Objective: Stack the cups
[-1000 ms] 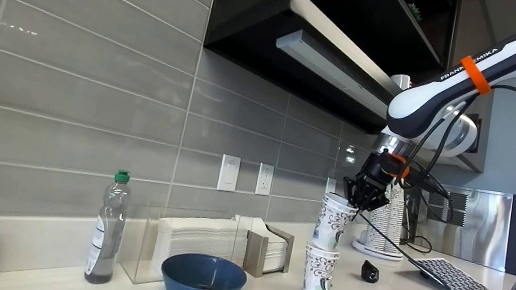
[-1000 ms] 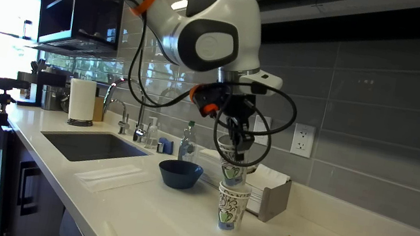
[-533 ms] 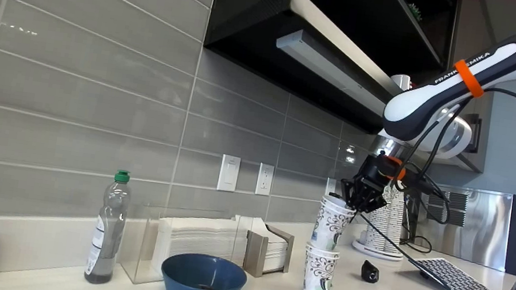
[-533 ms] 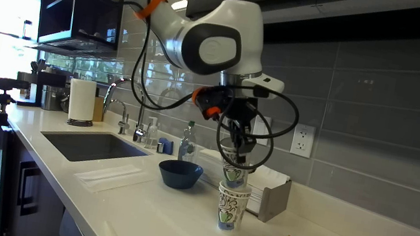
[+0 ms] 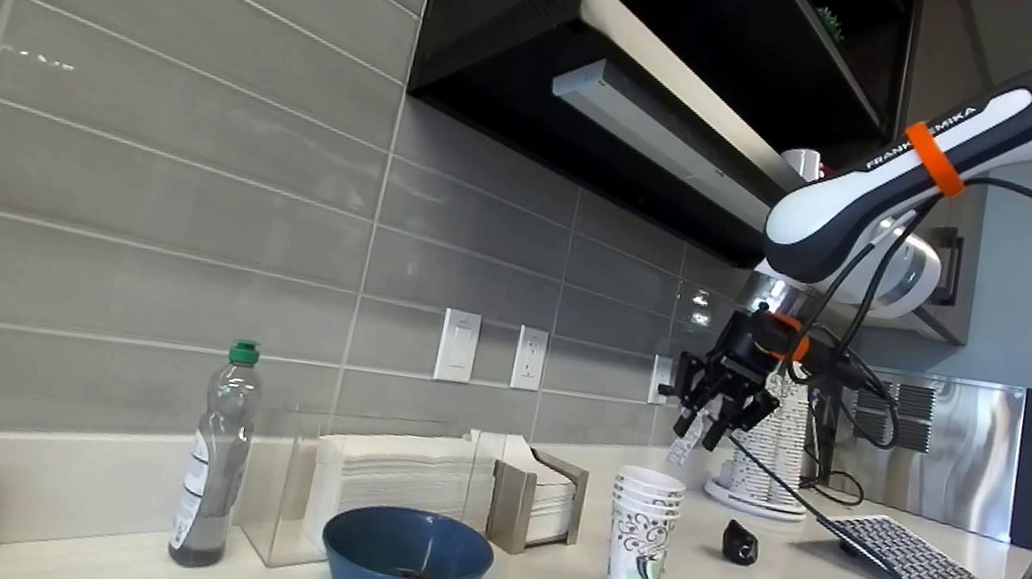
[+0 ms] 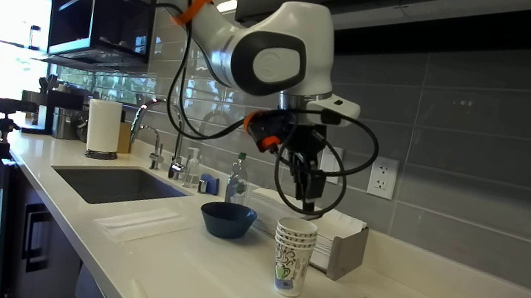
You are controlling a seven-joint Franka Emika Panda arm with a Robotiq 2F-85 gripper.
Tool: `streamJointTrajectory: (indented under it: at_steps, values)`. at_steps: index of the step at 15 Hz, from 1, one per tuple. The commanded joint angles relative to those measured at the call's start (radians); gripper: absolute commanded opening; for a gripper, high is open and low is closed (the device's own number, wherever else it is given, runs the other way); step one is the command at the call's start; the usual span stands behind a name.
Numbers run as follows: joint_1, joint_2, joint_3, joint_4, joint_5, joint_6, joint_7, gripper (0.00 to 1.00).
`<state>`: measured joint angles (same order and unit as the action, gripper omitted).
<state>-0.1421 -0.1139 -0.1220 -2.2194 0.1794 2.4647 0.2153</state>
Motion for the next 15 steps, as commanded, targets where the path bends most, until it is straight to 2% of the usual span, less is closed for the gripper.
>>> streamJointTrajectory:
  at_steps: [1,4,5,13,14,15]
  values:
    - [-0.003,-0.009,-0.001,0.01,-0.017,-0.011,0.031,0.77]
    - [-0.004,-0.027,0.004,-0.003,-0.033,-0.002,0.051,0.98]
    - [-0.005,-0.035,0.006,-0.01,-0.041,0.003,0.061,1.0]
    - [-0.01,-0.136,0.033,-0.118,-0.116,0.059,0.144,1.0]
    - [-0.003,-0.077,0.019,-0.051,-0.077,0.025,0.103,1.0]
    - [-0.003,-0.089,0.022,-0.067,-0.081,0.032,0.106,1.0]
